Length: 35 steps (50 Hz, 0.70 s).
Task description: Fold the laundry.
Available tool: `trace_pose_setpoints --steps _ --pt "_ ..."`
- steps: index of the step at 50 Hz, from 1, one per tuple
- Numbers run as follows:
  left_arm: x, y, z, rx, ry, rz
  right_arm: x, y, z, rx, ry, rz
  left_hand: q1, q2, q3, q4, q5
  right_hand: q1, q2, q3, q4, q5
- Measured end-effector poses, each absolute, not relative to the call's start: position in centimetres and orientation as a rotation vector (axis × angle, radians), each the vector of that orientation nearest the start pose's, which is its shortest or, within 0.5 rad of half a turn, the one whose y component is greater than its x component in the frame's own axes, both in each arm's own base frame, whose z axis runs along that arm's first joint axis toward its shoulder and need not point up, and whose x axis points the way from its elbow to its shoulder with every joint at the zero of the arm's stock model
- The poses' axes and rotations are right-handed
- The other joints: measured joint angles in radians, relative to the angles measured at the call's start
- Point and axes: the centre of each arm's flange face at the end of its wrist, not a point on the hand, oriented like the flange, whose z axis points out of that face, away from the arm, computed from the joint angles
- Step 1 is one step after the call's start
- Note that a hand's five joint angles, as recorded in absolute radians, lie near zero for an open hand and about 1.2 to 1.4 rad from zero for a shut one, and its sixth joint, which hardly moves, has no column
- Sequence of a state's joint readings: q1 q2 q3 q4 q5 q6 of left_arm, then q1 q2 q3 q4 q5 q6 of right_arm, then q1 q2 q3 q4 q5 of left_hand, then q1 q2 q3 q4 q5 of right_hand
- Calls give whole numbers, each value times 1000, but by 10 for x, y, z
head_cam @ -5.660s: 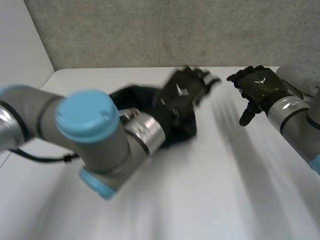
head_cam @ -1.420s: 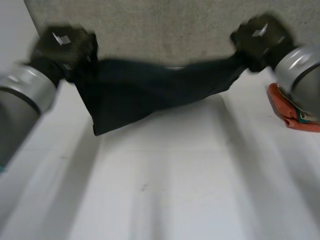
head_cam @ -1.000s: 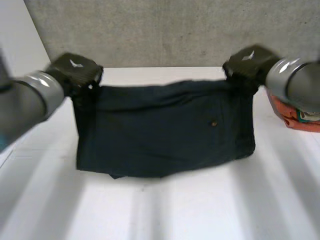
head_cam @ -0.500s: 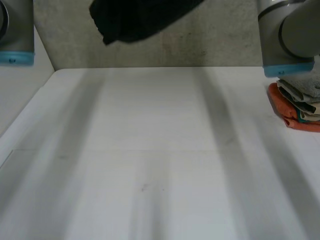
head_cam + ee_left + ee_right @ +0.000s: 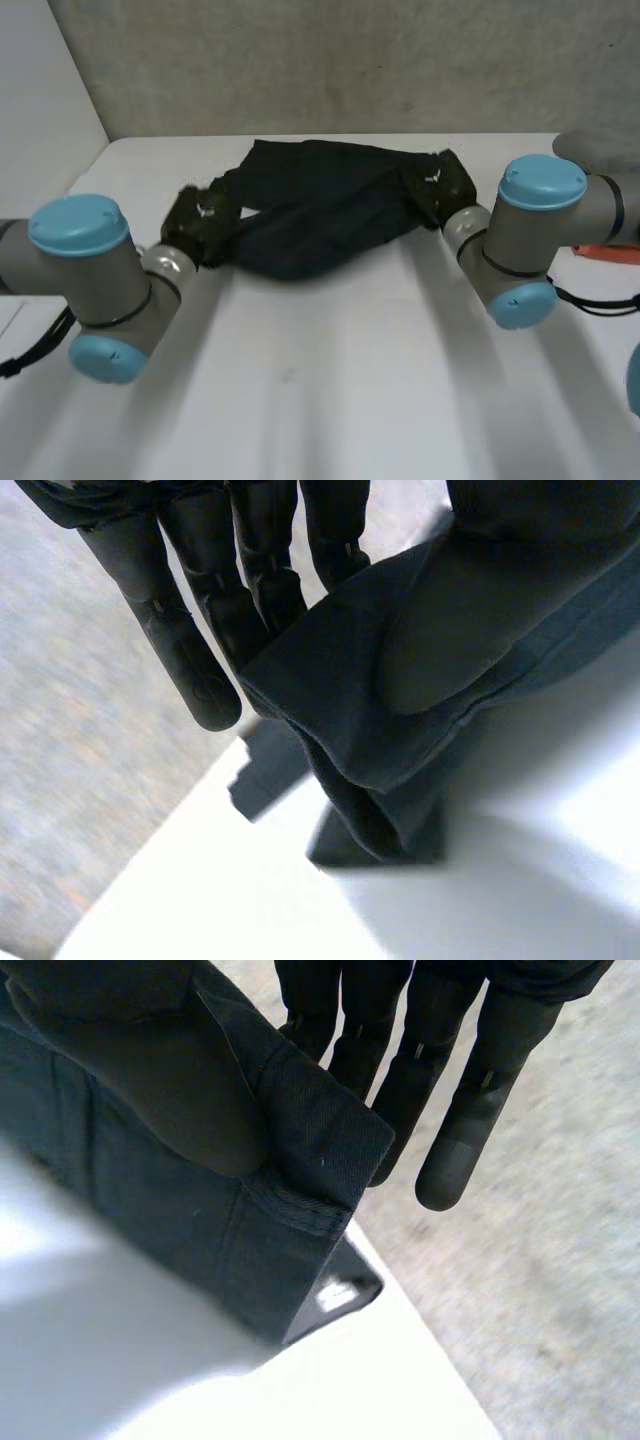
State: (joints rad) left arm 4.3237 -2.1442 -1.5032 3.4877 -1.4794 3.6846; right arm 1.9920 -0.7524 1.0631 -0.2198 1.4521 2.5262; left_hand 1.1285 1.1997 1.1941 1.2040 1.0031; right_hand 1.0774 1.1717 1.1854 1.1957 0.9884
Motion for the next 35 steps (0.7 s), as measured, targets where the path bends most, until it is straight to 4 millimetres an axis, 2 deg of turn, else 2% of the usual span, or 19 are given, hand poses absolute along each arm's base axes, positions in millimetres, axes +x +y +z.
trace_pose_setpoints --steps 4,9,10,11,14,16,18,22,23,25,28,29,31,35 --pt "-271 -288 155 1233 2149 -1858 309 -345 165 -1377 2067 -2020 0 0 0 0 0 0 0 0 0 0" --pt "-255 -243 166 1382 2263 -1586 289 -308 173 -1589 2197 -1769 0 0 0 0 0 0 0 0 0 0" --pt "-247 -221 170 1460 2300 -1460 275 -285 175 -1727 2258 -1581 0 0 0 0 0 0 0 0 0 0" --pt "-244 -213 172 1493 2312 -1408 273 -282 175 -1744 2264 -1556 0 0 0 0 0 0 0 0 0 0" --pt "-230 -172 180 1681 2333 -1164 247 -241 179 -1960 2302 -1207 0 0 0 0 0 0 0 0 0 0" --pt "-224 -155 186 1782 2314 -1070 238 -226 182 -2024 2285 -1098 0 0 0 0 0 0 0 0 0 0" --pt "-223 -148 192 1853 2275 -1039 234 -218 185 -2055 2258 -1055 0 0 0 0 0 0 0 3 0 0" --pt "-228 -154 200 1871 2213 -1106 234 -218 188 -2034 2234 -1096 0 0 0 0 0 0 0 4 0 4" --pt "-235 -167 205 1836 2176 -1191 238 -225 189 -1985 2236 -1164 0 0 0 0 3 0 0 4 0 13" --pt "-242 -180 208 1793 2150 -1269 242 -235 189 -1924 2246 -1236 0 0 0 0 6 0 0 4 0 17" --pt "-262 -221 212 1639 2085 -1479 255 -267 186 -1727 2292 -1427 0 0 0 0 6 0 0 4 0 21" --pt "-265 -227 212 1616 2076 -1507 256 -272 185 -1697 2298 -1455 0 0 0 0 6 0 0 4 0 22" --pt "-279 -257 211 1506 2030 -1631 263 -296 182 -1556 2322 -1592 0 0 0 0 6 0 0 4 0 23" --pt "-299 -302 205 1359 1940 -1793 273 -333 175 -1376 2309 -1834 0 0 0 0 6 0 0 4 0 25"
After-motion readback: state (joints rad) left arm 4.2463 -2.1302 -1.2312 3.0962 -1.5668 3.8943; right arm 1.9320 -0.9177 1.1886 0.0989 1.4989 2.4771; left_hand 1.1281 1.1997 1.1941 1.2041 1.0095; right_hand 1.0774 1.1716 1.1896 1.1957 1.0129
